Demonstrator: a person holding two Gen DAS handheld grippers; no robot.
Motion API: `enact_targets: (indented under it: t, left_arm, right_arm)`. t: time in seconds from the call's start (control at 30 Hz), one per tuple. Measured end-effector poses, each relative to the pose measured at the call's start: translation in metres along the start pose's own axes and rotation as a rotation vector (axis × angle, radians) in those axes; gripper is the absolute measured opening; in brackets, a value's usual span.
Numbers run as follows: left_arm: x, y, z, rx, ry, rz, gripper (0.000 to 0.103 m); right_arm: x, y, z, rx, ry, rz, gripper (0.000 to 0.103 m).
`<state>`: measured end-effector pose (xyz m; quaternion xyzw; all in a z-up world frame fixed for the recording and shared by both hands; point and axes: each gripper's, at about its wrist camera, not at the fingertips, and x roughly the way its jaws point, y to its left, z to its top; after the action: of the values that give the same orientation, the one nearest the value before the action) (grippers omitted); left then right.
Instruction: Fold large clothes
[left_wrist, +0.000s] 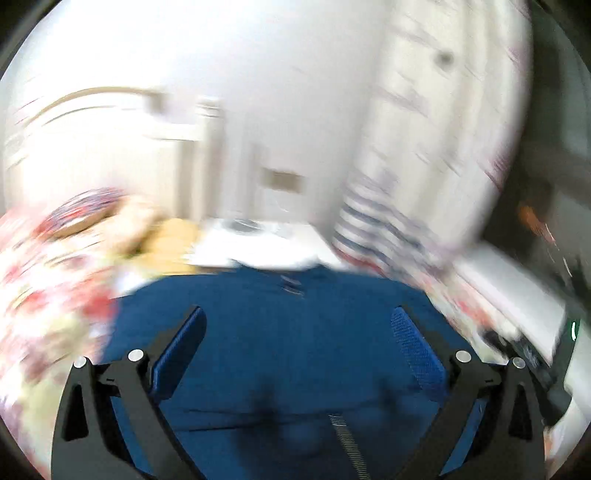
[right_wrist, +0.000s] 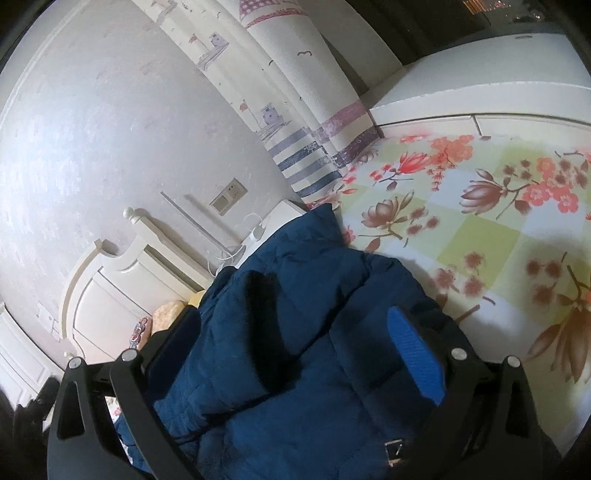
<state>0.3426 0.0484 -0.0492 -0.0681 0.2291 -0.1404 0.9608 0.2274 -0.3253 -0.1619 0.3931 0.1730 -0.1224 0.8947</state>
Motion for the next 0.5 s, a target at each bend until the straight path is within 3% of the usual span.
enact_targets:
  t: [0.1, 0.17, 0.23, 0.3, 0.43, 0.5]
  left_arm:
    - [-0.002, 0.071, -0.012, -0.174, 0.055, 0.238, 0.098]
    - [-0.004, 0.119, -0.031, -0.320, 0.111, 0.276, 0.098]
    - [-0.001, 0.149, -0.044, -0.397, 0.148, 0.328, 0.098]
    - [0.001, 0.153, -0.065, -0.390, 0.171, 0.350, 0.098]
    - [0.023, 0.142, -0.082, -0.333, 0.217, 0.363, 0.098]
    - [0.024, 0.131, -0.085, -0.295, 0.242, 0.362, 0.098]
  right_arm:
    - [0.002, 0.000, -0.001, 0.002, 0.016, 0.004, 0.100]
    - [0.002, 0.002, -0.003, -0.008, 0.019, 0.012, 0.100]
    - [0.003, 0.006, -0.004, -0.029, 0.026, 0.031, 0.100]
    - [0.010, 0.015, -0.007, -0.070, 0.068, 0.061, 0.100]
    - [0.037, 0.041, -0.027, -0.207, 0.242, 0.068, 0.099]
    - [0.049, 0.050, -0.037, -0.259, 0.314, 0.064, 0.090]
